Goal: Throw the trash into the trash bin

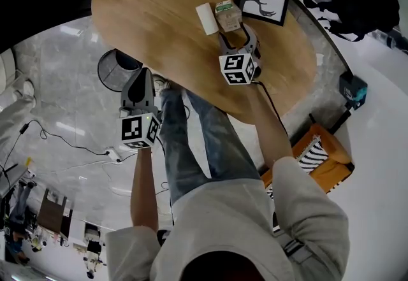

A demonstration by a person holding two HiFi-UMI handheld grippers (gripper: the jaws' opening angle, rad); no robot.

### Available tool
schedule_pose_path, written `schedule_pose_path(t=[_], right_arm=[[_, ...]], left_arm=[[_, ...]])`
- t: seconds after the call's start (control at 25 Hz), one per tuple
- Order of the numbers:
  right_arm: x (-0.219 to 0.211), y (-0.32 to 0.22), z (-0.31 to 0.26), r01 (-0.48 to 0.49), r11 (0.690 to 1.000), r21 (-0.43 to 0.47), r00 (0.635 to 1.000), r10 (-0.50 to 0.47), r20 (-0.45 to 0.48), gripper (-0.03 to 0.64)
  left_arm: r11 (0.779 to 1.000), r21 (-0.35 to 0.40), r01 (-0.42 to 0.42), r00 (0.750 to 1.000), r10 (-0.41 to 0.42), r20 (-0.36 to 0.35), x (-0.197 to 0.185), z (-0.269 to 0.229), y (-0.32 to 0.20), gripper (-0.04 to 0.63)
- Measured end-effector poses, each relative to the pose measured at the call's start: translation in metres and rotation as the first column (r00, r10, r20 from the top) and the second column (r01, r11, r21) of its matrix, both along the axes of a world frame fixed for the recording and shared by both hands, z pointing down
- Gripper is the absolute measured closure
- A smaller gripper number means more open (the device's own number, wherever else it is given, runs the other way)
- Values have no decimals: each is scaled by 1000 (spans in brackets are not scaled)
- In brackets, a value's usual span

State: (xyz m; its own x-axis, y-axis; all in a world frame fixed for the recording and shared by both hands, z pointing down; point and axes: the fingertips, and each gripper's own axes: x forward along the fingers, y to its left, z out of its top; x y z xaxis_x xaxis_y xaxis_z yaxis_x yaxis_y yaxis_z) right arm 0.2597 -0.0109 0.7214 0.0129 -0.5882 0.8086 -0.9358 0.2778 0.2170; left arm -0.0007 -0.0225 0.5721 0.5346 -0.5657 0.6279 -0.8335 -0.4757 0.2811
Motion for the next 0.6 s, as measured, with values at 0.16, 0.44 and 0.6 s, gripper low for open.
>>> schedule_pose_path(t=[0.16, 0.44, 0.6], right_arm=[[6, -4, 1, -5, 1000, 4, 997, 5, -74, 305], [8, -10, -14, -68, 997, 29, 998, 68, 8, 333], [14, -12, -40, -221, 971, 85, 960, 202, 195, 333]], left_arm=[[1000, -6, 10, 1000, -10, 5, -7, 1, -1, 578], [1000, -4, 19, 1000, -19, 2, -11, -1, 0, 578], [1000, 5, 24, 1000, -24, -9, -12, -4, -1, 578]])
